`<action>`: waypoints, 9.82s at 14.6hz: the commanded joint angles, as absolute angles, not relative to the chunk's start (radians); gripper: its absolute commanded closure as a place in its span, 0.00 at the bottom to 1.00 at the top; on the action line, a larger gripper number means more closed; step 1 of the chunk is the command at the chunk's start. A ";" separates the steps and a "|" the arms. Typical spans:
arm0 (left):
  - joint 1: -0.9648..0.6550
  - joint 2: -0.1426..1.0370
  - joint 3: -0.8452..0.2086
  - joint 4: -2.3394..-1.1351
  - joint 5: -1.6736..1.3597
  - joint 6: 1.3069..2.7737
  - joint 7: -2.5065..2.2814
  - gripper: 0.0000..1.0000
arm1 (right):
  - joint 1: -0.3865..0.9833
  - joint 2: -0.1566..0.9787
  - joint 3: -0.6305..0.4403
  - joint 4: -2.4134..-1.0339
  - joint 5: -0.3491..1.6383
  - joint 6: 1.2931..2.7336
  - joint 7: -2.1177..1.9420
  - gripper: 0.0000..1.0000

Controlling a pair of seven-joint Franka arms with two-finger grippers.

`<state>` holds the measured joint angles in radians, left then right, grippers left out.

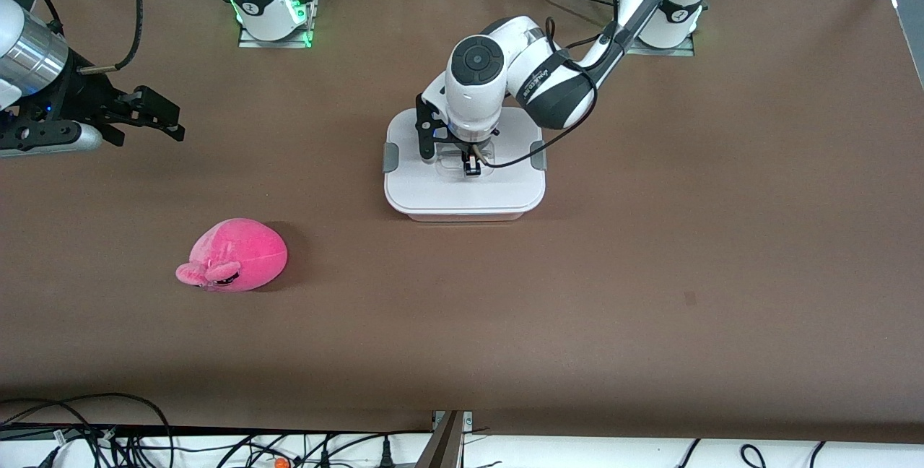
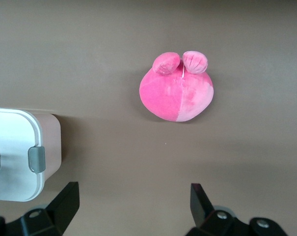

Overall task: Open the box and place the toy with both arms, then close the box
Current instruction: 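Grasp the lid handle with the left gripper and lift it, then carry the lid aside with the left gripper while the right gripper reaches, then lower the right gripper onto the pink plush and grasp it, then lift the pink plush with the right gripper toward the pink tub, then lower the plush into the tub and open the right gripper, then withdraw the right gripper while the left gripper carries the lid back, then lower the lid onto the tub with the left gripper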

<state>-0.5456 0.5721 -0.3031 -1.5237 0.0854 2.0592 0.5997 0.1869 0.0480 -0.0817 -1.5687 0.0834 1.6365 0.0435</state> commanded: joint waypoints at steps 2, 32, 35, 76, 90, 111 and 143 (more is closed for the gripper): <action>-0.545 0.555 -0.305 -1.526 0.100 2.062 0.626 1.00 | 0.187 0.051 -0.083 -1.554 0.098 1.611 0.049 0.00; 0.075 0.439 -0.356 -1.115 0.132 1.186 1.147 1.00 | 0.123 0.413 -0.101 -1.605 0.046 1.876 -0.002 0.00; 0.072 0.439 -0.359 -1.114 0.132 1.186 1.143 1.00 | 0.121 0.428 -0.101 -1.659 0.051 1.986 -0.057 0.00; 0.066 0.436 -0.370 -1.115 0.135 1.170 1.109 1.00 | 0.472 0.485 0.009 -1.244 0.034 1.670 -0.401 1.00; 0.063 0.436 -0.368 -1.115 0.127 1.170 1.112 1.00 | 0.788 0.583 0.012 -1.216 -0.086 1.706 -0.555 1.00; 0.026 0.436 -0.367 -1.115 0.127 1.170 1.112 1.00 | 0.851 0.758 0.003 -1.252 -0.135 2.020 -0.227 0.00; -0.523 0.706 -0.353 -1.247 0.087 1.801 0.692 1.00 | 0.196 -0.041 -0.114 -1.623 -0.012 1.604 -0.060 0.00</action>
